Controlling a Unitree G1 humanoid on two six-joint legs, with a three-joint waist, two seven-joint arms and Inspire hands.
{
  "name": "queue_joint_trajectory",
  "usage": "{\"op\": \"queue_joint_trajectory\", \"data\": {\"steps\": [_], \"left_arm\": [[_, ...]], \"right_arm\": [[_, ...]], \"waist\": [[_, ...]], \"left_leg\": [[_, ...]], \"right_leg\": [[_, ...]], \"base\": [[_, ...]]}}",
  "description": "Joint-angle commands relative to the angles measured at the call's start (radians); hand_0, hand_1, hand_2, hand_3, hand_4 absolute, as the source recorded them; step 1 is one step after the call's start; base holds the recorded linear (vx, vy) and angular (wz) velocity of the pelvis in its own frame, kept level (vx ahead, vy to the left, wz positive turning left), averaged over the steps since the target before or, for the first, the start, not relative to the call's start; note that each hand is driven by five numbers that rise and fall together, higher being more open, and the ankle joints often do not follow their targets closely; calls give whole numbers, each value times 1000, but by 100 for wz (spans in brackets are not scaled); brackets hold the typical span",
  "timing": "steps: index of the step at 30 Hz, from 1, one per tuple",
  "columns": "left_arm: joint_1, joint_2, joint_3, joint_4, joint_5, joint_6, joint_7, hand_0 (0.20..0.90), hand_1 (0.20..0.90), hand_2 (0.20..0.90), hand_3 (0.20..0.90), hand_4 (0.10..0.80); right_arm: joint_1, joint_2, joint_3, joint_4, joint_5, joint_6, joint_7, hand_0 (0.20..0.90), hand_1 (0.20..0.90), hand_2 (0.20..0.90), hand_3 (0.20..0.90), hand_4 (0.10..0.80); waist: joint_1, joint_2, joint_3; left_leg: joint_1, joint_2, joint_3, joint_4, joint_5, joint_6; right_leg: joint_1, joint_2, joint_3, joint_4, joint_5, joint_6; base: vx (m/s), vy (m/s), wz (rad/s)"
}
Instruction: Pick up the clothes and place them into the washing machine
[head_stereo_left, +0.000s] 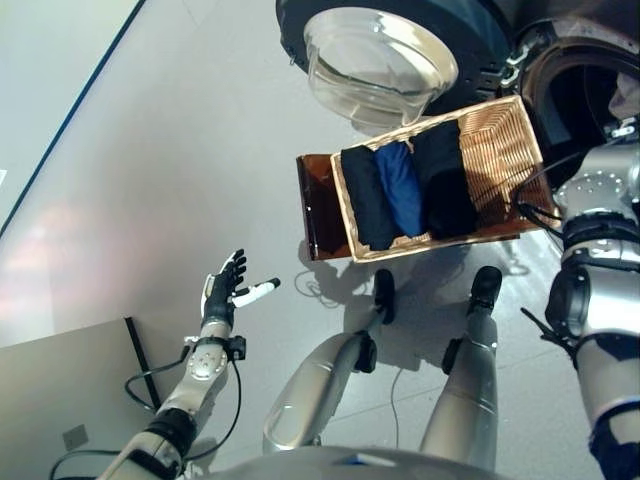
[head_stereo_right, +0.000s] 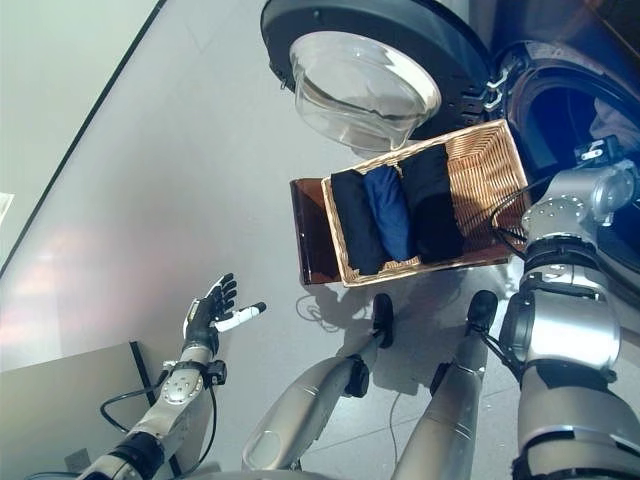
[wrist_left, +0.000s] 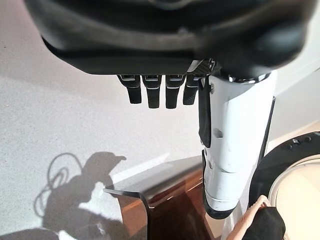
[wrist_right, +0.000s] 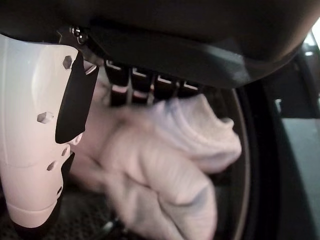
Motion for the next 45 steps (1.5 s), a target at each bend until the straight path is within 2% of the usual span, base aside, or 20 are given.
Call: {"op": "queue_joint_trajectory", "data": {"steps": [1, 6, 12, 14, 16, 18, 20, 21, 22, 31, 37, 38, 41, 42, 43, 45], "left_arm": [[16, 80, 85, -54, -37, -58, 35, 900, 900, 900, 900, 800], [14, 81, 82, -57, -35, -55, 31, 900, 900, 900, 900, 800], [9, 77, 78, -33, -21, -43, 21, 900, 900, 900, 900, 800], [13, 76, 77, -33, -16, -41, 21, 900, 900, 900, 900, 800], [8, 73, 87, -27, -7, -33, 21, 900, 900, 900, 900, 800], [13, 77, 95, -33, -3, -28, 20, 900, 900, 900, 900, 800], [24, 90, 111, -49, 14, -27, 17, 900, 900, 900, 900, 800], [25, 90, 112, -50, 14, -27, 17, 900, 900, 900, 900, 800], [28, 95, 130, -55, 21, -24, 17, 900, 900, 900, 900, 800], [42, 113, 197, -91, 32, -11, 5, 900, 900, 900, 900, 800], [53, 125, 237, -176, 29, -11, 4, 900, 900, 900, 900, 800], [54, 122, 244, -196, 25, -14, 3, 900, 900, 900, 900, 800], [54, 114, 274, -267, 14, -22, 10, 900, 900, 900, 900, 800], [54, 115, 274, -270, 15, -21, 10, 900, 900, 900, 900, 800], [53, 114, 285, -288, 17, -24, 15, 900, 900, 900, 900, 800], [44, 107, 306, -353, 28, -30, 26, 900, 900, 900, 900, 800]], "right_arm": [[-67, -72, 119, -88, -48, -59, 68, 900, 900, 900, 900, 800], [-48, -36, 125, -82, -45, -54, 74, 900, 900, 900, 900, 800], [6, 54, 216, 57, -132, 52, 117, 900, 900, 900, 900, 800], [25, 87, 218, 61, -138, 59, 120, 900, 900, 900, 900, 800], [66, 150, 255, 106, -183, 102, 132, 900, 900, 900, 900, 800], [73, 162, 270, 136, -210, 125, 128, 900, 900, 900, 900, 800], [88, 201, 319, 165, -278, 170, 133, 900, 900, 900, 900, 800], [88, 202, 319, 165, -279, 170, 133, 900, 900, 900, 900, 800], [98, 232, 330, 165, -283, 185, 143, 900, 900, 900, 900, 800], [55, 260, 450, 289, -502, 300, 134, 900, 900, 900, 900, 800], [2, 265, 493, 334, -591, 336, 106, 900, 900, 900, 900, 800], [2, 261, 489, 348, -589, 341, 97, 900, 900, 900, 900, 800], [-15, 247, 479, 375, -592, 352, 83, 900, 900, 900, 900, 800], [-16, 247, 478, 375, -592, 352, 82, 900, 900, 900, 900, 800], [-17, 242, 479, 381, -596, 357, 82, 900, 900, 900, 900, 800], [-19, 219, 469, 393, -598, 365, 74, 900, 900, 900, 900, 800]], "waist": [[14, 0, -30], [9, -18, -27], [4, -65, -14], [0, -74, -11], [-3, -102, -10], [-4, -112, -9], [-1, -143, -3], [-2, -143, -3], [2, -167, 1], [31, -257, 17], [49, -277, 37], [55, -280, 34], [68, -277, 43], [67, -274, 50], [70, -275, 47], [81, -265, 57]], "left_leg": [[-97, 31, -33, 93, -71, -119], [-99, 32, -32, 97, -72, -118], [-92, 43, -34, 110, -76, -113], [-89, 45, -35, 115, -78, -112], [-81, 54, -41, 118, -77, -111], [-75, 55, -45, 113, -75, -112], [-60, 61, -55, 102, -68, -116], [-59, 60, -55, 101, -68, -116], [-55, 65, -63, 101, -67, -117], [-47, 71, -108, 100, -58, -121], [-68, 66, -127, 114, -57, -120], [-61, 66, -136, 117, -89, -125], [-78, 58, -140, 135, -96, -122], [-90, 57, -134, 137, -68, -117], [-83, 58, -139, 143, -101, -122], [-104, 52, -141, 162, -109, -120]], "right_leg": [[29, -4, 9, 61, -123, -21], [39, -3, 6, 50, -118, -22], [68, 3, -6, 29, -104, -23], [77, 4, -11, 25, -102, -23], [95, 6, -20, 16, -98, -25], [106, 6, -25, 8, -96, -26], [133, 11, -43, -11, -92, -26], [135, 11, -44, -12, -91, -26], [152, 14, -56, -20, -91, -26], [194, 23, -106, -29, -96, -28], [192, 24, -128, -9, -109, -31], [200, 26, -123, 0, -138, -25], [191, 22, -126, 21, -152, -30], [181, 19, -135, 21, -129, -37], [186, 21, -129, 33, -158, -31], [167, 16, -132, 58, -170, -35]], "base": [[3, 21, 4], [0, 0, 0], [-2, -5, 0], [0, 0, 0], [-3, -17, 1], [-10, -34, 5], [-17, -38, 3], [-7, -48, 10], [-6, -46, 16], [-10, -47, 16], [2, -8, 15], [93, -21, 13], [-6, 17, 19], [3, 32, 28], [3, 27, 26], [50, 42, 17]]}}
